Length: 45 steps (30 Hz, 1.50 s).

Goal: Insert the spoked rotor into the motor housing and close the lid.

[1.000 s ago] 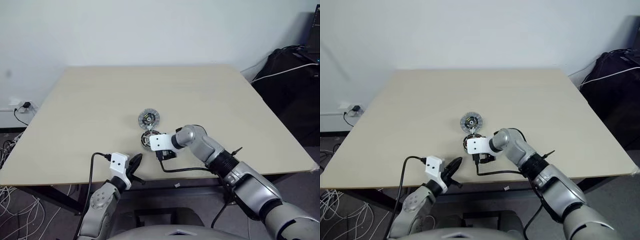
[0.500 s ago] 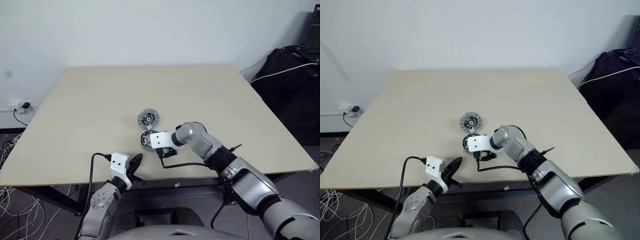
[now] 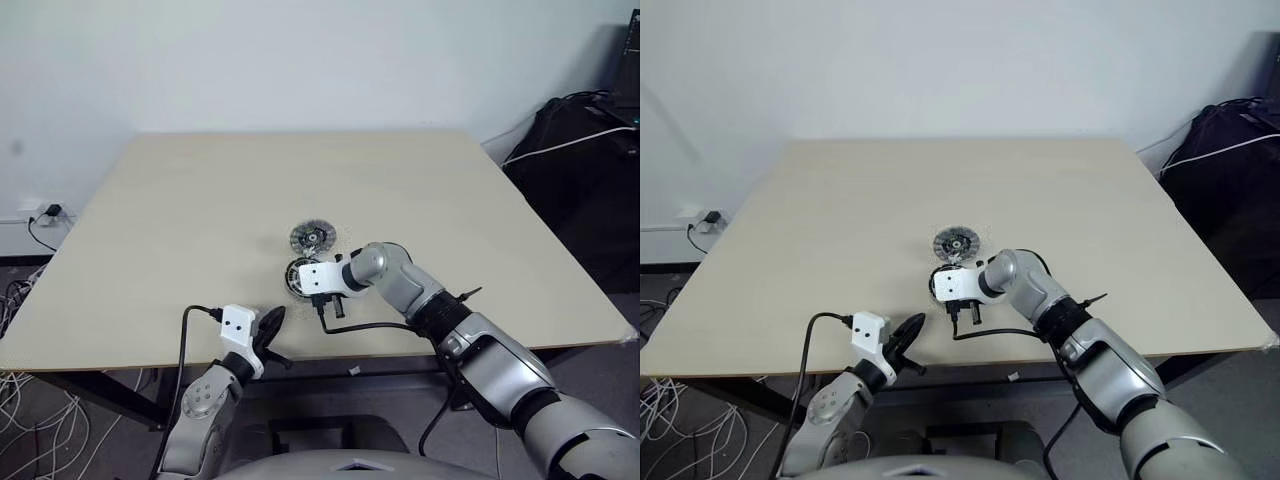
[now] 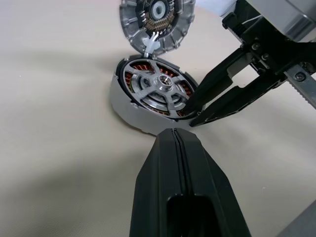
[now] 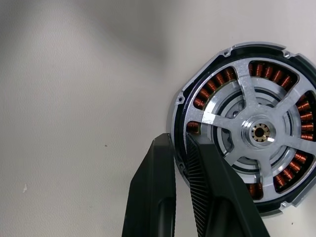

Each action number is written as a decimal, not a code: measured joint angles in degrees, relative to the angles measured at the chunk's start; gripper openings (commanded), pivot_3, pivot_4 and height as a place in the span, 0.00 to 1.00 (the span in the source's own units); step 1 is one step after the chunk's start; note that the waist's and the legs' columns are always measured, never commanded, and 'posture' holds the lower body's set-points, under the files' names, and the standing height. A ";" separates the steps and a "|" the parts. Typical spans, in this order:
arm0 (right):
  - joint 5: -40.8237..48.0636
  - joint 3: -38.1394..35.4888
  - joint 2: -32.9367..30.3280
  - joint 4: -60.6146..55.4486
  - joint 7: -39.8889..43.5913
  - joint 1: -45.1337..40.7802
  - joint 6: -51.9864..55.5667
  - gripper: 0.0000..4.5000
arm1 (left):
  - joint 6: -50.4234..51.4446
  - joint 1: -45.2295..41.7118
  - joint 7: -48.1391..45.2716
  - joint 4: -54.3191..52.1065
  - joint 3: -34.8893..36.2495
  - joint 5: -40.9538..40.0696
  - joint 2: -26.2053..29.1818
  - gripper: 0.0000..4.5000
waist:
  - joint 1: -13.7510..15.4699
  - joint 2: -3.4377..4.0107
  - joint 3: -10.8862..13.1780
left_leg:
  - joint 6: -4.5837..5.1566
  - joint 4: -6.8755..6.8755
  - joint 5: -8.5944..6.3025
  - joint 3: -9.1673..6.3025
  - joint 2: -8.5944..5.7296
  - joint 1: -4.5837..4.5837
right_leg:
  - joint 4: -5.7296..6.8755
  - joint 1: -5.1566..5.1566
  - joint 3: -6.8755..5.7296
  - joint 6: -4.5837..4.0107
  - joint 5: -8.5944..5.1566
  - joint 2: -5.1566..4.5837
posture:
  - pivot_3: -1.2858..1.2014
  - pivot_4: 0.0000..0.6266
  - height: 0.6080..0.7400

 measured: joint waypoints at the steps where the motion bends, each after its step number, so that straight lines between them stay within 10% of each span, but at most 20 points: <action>1: 0.00 0.00 -0.02 0.00 0.04 0.01 0.00 0.03 | -0.01 0.00 0.00 0.00 0.00 0.00 0.00 0.00 | 0.02 -0.01 0.00 | 0.00 0.00 0.00 -0.02 0.00 0.00 | 0.00 0.00 -0.01 0.00 0.00 0.00 | 0.52 0.00 1.00; 45: 14.17 -9.85 -15.42 -44.05 2.84 16.26 42.67 0.03 | 0.45 -1.24 -2.53 2.38 -0.03 -0.76 -0.16 0.00 | 0.66 -0.10 0.09 | 0.08 0.02 -0.05 -0.11 -0.04 -0.22 | -0.12 -0.13 -0.07 -0.03 -0.02 -0.05 | 0.52 0.00 1.00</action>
